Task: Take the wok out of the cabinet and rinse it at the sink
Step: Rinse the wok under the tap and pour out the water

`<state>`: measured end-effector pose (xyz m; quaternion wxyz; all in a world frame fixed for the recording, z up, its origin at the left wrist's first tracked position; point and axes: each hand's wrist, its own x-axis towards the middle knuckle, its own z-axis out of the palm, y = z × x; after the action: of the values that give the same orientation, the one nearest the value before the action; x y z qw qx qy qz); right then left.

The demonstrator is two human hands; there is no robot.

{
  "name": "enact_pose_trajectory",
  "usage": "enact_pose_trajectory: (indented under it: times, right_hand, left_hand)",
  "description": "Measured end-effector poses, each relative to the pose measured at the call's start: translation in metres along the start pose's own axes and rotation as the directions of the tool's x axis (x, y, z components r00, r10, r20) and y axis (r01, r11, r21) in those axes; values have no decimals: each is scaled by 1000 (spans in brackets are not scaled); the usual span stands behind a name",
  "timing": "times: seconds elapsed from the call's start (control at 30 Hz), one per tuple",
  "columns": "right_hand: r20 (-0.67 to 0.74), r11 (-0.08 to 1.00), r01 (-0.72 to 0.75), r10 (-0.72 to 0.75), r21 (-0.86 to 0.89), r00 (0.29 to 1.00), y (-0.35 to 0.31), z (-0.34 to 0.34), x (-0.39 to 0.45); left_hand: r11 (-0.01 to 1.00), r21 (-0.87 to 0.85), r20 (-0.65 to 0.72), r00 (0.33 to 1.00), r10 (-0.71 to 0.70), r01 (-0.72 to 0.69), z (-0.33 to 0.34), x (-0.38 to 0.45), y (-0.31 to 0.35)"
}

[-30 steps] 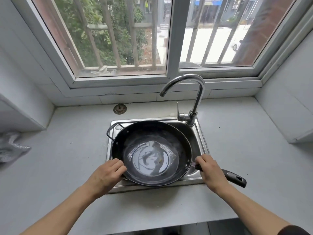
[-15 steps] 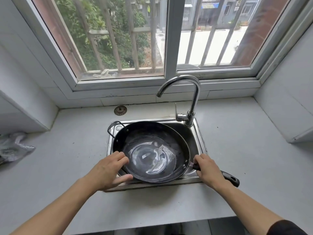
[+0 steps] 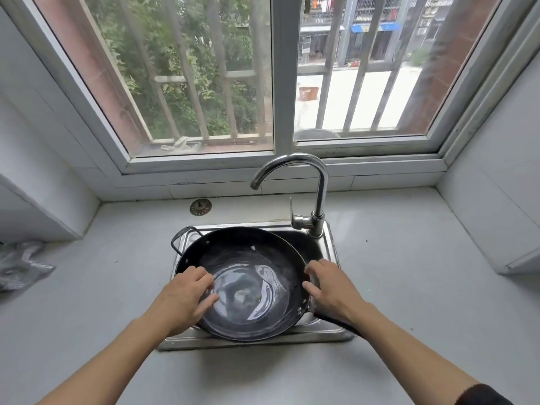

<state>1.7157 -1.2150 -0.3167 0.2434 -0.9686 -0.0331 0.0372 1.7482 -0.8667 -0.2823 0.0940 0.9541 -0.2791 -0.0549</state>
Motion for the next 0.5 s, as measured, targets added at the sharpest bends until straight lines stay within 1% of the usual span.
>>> enact_pose_trajectory:
  times: [0.13, 0.27, 0.43, 0.5]
  right_hand:
    - [-62, 998, 13, -9, 69, 998, -8, -10, 26]
    - [-128, 995, 4, 8, 96, 992, -17, -15, 55]
    - [-171, 993, -54, 72, 107, 983, -23, -7, 94]
    - [-180, 995, -69, 82, 79, 980, -22, -2, 113]
  left_hand:
    - [997, -50, -21, 998, -63, 62, -2, 15, 4]
    - [986, -120, -35, 992, -119, 114, 1, 27, 2]
    - [979, -174, -42, 992, -119, 110, 13, 29, -4]
    - [976, -189, -47, 992, -115, 105, 17, 29, -9]
